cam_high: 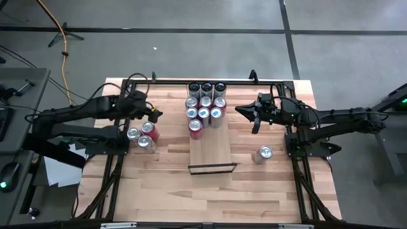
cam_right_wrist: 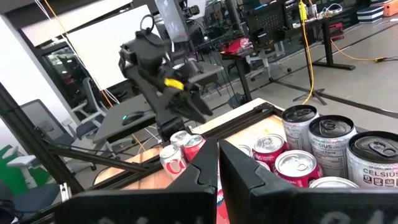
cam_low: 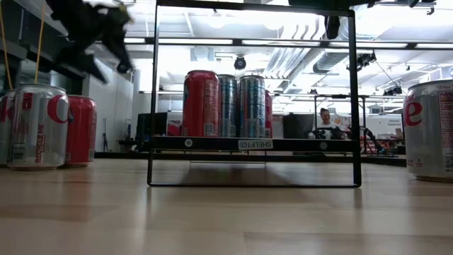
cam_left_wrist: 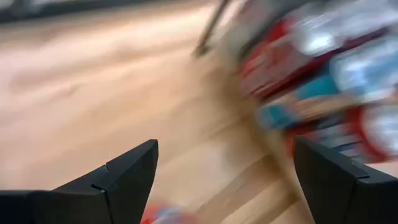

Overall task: Place canned beverage on shelf
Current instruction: Put the red soda can on the shelf aligned with the other red soda cans

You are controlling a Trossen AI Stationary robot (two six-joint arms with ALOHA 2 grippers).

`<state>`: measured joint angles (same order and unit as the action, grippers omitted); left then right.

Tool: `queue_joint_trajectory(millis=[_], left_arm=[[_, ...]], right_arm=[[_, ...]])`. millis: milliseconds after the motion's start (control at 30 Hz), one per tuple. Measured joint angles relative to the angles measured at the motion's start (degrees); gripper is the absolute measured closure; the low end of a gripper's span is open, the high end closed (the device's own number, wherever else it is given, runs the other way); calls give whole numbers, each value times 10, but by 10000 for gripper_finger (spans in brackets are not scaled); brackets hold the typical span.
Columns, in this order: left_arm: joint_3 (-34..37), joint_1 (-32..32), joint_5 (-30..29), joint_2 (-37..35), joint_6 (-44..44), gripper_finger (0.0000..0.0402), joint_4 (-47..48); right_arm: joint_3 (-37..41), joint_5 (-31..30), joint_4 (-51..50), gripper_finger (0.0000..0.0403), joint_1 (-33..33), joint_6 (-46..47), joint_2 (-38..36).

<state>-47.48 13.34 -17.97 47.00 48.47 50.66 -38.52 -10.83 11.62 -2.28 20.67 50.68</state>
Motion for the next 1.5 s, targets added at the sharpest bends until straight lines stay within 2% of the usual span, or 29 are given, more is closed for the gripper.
queue_joint_trajectory(millis=[167, 533, 800, 1200, 1333, 1500], left_arm=[[-4, 26, 43, 51, 49, 85, 97], [-4, 28, 103, 150, 63, 85, 143], [-4, 28, 135, 179, 54, 85, 188], [-4, 27, 134, 211, 28, 86, 192], [-4, 27, 134, 219, 10, 111, 191], [-5, 28, 134, 214, -3, 180, 191]], right_arm=[[0, -16, -7, 402, 0, 3, 0], [0, -27, -15, 402, 0, 12, 0], [0, -27, -24, 402, 0, 14, 0], [0, -27, -26, 402, 0, 14, 0], [0, -27, -27, 402, 0, 14, 0], [0, -27, -28, 402, 0, 14, 0]])
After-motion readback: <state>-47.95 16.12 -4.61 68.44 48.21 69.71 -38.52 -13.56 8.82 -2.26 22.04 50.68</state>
